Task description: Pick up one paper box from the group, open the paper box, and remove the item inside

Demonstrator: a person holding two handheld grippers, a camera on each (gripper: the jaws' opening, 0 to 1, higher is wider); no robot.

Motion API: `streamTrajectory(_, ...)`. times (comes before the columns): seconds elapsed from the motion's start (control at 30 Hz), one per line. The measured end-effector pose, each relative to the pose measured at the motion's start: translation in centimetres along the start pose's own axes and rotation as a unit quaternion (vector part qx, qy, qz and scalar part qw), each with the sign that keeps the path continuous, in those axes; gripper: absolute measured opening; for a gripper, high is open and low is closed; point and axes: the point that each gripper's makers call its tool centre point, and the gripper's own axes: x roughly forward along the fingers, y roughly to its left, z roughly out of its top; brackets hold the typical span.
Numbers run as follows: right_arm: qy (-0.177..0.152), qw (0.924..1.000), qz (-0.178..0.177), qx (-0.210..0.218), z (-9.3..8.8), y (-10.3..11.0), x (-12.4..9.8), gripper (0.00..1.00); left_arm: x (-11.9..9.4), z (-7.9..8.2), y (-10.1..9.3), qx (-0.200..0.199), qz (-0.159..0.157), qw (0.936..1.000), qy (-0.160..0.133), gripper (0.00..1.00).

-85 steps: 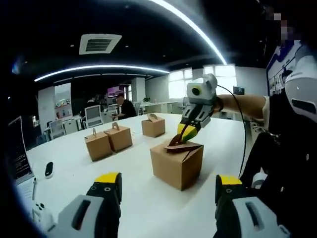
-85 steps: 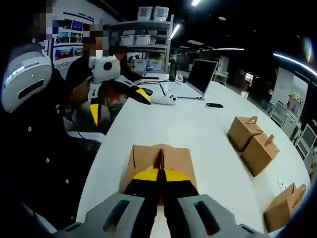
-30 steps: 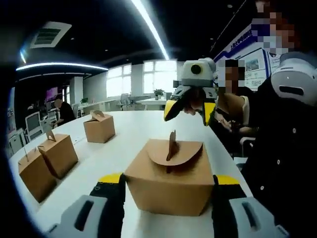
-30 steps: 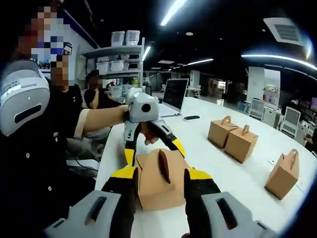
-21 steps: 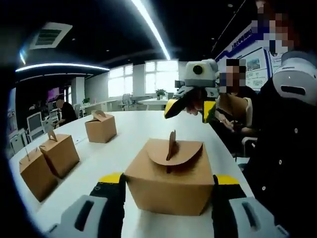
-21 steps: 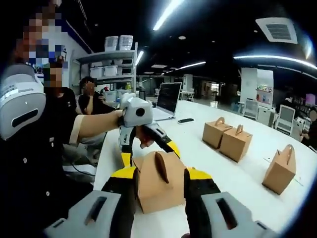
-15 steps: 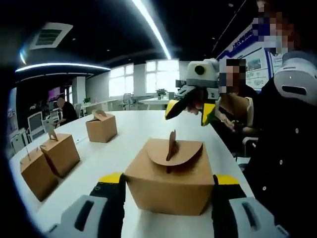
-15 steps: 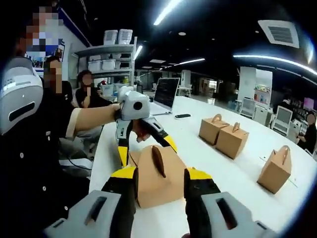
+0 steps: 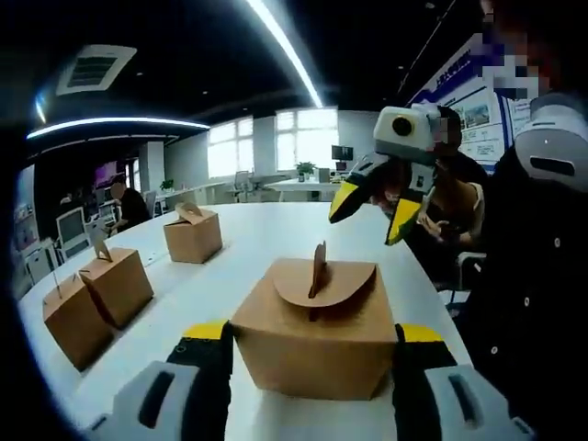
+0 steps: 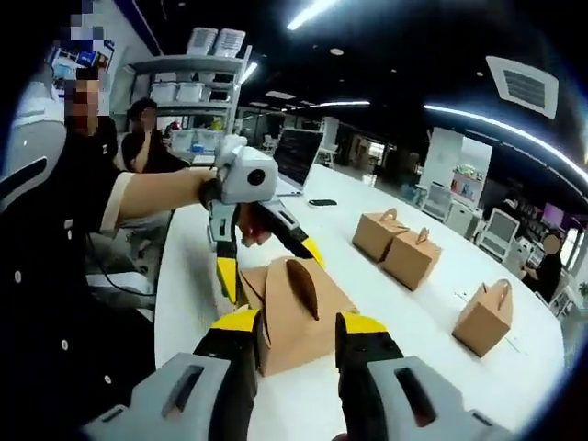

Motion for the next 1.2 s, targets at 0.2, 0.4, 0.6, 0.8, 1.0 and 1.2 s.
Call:
streamTrajectory(0.2, 0.014, 0.9989, -0.038, -0.023, 0.2, 1.5, 0.4, 0.32, 0.0, -0.1, 0.1, -0.005, 0.006, 1.0000, 0.000, 0.71)
streamTrajectory(0.4, 0.029, 0.9915, -0.102, -0.075, 0.9, 1.8, 1.1, 0.30, -0.1, -0.1, 0.2, -0.009, 0.013, 0.9999, 0.000, 0.71)
streamTrajectory(0.6, 0.033, 0.9815, -0.163, -0.095, 1.5, 1.9, 1.6, 0.27, -0.2, -0.2, 0.0, -0.007, 0.020, 0.9998, -0.002, 0.71)
streamTrajectory(0.8, 0.056, 0.9767, -0.177, -0.107, 0.7, 2.8, 3.1, 0.25, -0.1, -0.1, 0.0, -0.005, 0.020, 0.9998, -0.003, 0.71)
streamTrajectory(1.0, 0.056, 0.9741, -0.185, -0.117, 0.9, 2.9, 3.4, 0.21, -0.2, -0.1, -0.1, -0.003, 0.022, 0.9998, -0.003, 0.71)
streamTrajectory(1.2, 0.063, 0.9711, -0.192, -0.127, 1.1, 2.7, 3.6, 0.17, -0.3, 0.0, -0.3, -0.003, 0.021, 0.9998, -0.004, 0.71)
